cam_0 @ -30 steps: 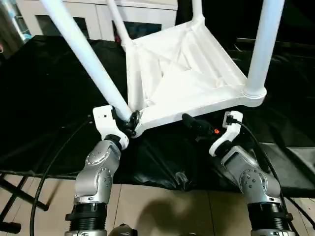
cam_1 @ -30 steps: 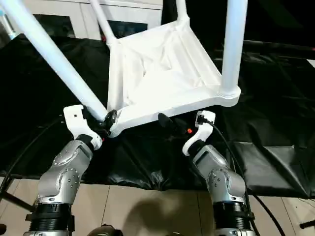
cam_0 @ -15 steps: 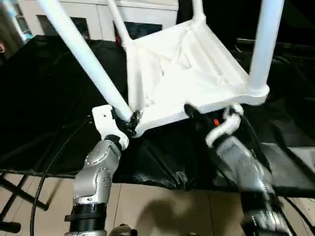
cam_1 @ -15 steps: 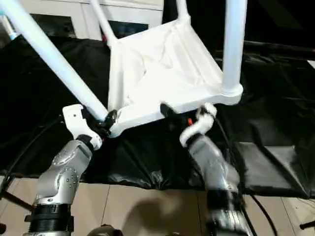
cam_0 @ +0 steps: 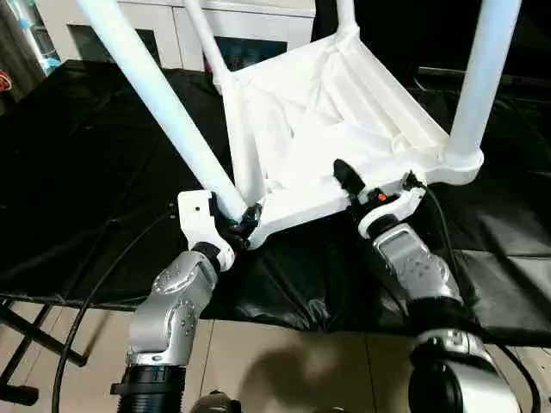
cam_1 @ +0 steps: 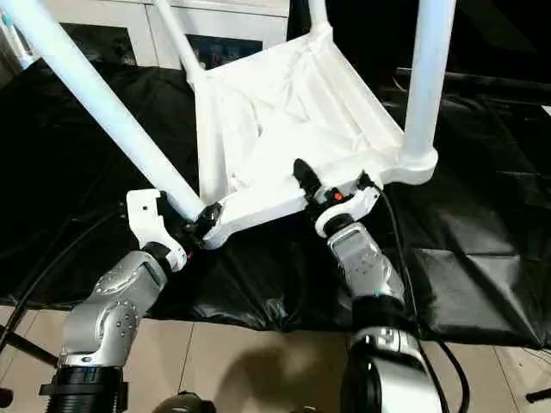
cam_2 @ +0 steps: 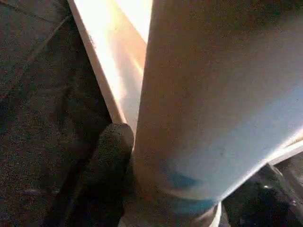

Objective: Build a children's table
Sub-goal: Flip table

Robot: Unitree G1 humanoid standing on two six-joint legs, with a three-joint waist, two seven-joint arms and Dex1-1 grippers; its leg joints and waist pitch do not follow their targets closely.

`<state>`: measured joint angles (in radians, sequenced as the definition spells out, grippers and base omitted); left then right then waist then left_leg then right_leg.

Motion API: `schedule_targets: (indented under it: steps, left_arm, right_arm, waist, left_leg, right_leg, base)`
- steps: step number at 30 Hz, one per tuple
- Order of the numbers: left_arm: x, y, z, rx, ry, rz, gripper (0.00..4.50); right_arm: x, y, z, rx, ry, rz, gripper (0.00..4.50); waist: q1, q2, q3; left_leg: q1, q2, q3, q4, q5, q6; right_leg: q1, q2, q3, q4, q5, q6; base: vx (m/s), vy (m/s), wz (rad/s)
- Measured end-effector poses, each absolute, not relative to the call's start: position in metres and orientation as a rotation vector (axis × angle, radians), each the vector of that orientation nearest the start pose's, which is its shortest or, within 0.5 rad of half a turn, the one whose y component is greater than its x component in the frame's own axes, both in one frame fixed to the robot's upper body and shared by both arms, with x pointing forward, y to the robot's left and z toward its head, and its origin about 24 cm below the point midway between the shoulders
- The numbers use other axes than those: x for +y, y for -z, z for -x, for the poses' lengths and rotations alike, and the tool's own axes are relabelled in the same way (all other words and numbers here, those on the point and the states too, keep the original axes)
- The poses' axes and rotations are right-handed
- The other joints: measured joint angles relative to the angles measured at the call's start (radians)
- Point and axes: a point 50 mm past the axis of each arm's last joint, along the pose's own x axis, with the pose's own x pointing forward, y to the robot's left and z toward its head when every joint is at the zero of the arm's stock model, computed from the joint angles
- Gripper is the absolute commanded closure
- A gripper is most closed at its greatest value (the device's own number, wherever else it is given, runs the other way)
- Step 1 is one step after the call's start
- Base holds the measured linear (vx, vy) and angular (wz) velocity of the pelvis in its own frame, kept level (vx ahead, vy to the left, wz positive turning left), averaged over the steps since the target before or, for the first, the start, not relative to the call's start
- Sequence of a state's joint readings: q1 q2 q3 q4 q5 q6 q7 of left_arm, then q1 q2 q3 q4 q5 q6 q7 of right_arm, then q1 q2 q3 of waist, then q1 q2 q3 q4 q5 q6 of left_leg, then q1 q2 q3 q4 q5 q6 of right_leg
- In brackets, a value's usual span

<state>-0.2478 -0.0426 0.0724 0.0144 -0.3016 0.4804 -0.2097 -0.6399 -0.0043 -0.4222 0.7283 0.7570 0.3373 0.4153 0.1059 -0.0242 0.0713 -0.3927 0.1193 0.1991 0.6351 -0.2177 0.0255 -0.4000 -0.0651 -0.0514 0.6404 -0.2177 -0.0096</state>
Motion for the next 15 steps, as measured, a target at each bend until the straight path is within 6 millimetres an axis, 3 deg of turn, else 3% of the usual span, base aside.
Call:
schedule_targets:
  steps: [13,14,15]
  left_arm:
    - [0.1126,-0.0629,-0.2943,0.219,0.356,0.357,2.00]
    - [0.1123,-0.0628,-0.2946,0.220,0.358,0.354,1.44]
    - [0.1115,-0.0625,-0.2964,0.222,0.362,0.351,1.30]
  right_arm:
    - [-0.1469,-0.0543,-0.3583,0.113,-0.327,-1.057,1.72]
    - [-0.1477,-0.0540,-0.3582,0.112,-0.324,-1.057,1.93]
    - [-0.1491,-0.0533,-0.3581,0.111,-0.317,-1.059,2.04]
  waist:
    - [0.003,0.000,0.000]
    - [0.005,0.000,0.000]
    - [0.006,0.000,0.000]
  left_leg:
    - [0.000,0.001,0.002,0.002,0.000,0.000]
    - [0.000,0.001,0.002,0.002,0.000,0.000]
    - [0.000,0.001,0.002,0.002,0.001,0.000]
  right_leg:
    - [-0.001,-0.001,0.000,0.003,0.000,0.000]
    - [-0.001,-0.001,0.000,0.003,0.000,0.000]
    - [-0.001,-0.001,0.000,0.004,0.000,0.000]
  base:
    - [0.000,0.000,0.00]
    - [0.000,0.000,0.00]
    - [0.000,0.000,0.00]
